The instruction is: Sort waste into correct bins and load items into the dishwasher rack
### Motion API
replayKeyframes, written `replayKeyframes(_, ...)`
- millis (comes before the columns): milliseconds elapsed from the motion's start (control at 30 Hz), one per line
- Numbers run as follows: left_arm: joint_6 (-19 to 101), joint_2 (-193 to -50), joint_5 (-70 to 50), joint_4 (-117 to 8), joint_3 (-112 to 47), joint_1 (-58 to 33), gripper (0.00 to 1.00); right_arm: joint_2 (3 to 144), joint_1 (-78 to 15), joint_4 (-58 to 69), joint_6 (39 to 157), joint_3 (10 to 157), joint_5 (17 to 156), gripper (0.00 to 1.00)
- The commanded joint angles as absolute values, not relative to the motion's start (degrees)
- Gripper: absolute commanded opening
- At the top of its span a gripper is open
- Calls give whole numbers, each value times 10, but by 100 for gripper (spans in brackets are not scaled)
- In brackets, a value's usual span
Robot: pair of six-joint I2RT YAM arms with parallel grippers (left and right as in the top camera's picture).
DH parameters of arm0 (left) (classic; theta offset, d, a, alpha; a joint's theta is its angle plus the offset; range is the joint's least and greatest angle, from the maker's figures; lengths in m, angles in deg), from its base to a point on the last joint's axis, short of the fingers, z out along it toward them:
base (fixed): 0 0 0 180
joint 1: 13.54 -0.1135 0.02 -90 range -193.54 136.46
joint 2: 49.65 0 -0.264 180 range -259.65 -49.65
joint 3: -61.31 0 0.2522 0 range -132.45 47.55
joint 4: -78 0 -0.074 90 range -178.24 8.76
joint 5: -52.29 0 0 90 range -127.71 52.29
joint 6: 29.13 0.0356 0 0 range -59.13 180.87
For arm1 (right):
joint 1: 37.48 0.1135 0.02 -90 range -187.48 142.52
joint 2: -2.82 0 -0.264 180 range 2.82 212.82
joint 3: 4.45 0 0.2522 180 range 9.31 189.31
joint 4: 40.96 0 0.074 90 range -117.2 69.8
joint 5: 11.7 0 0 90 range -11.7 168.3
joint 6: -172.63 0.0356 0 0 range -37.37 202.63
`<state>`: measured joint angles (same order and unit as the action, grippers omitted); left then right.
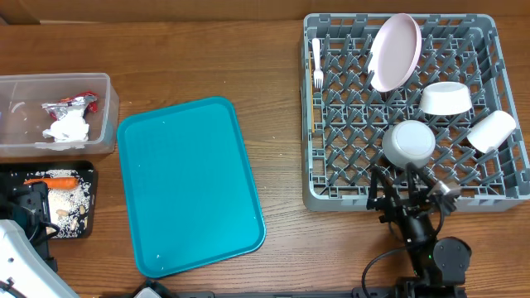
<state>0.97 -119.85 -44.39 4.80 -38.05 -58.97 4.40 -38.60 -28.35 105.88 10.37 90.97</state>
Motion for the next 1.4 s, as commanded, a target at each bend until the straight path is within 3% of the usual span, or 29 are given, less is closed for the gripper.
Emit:
replayKeyframes(0, 0, -1198, -447, 47, -388, -592, 100, 29, -395, -292, 1011, 98, 898, 100)
replayKeyframes(200, 0, -1198, -447, 47, -388, -592, 100, 29, -395, -233, 930, 98, 898, 100)
replayKeyframes(600, 0, -1198, -447, 47, -388, -592, 100, 29, -395, -228, 926, 98, 832, 100)
replayKeyframes(1367, 0, -1198, -447, 47, -388, -592, 100, 30, -395, -228, 926, 98, 833, 100)
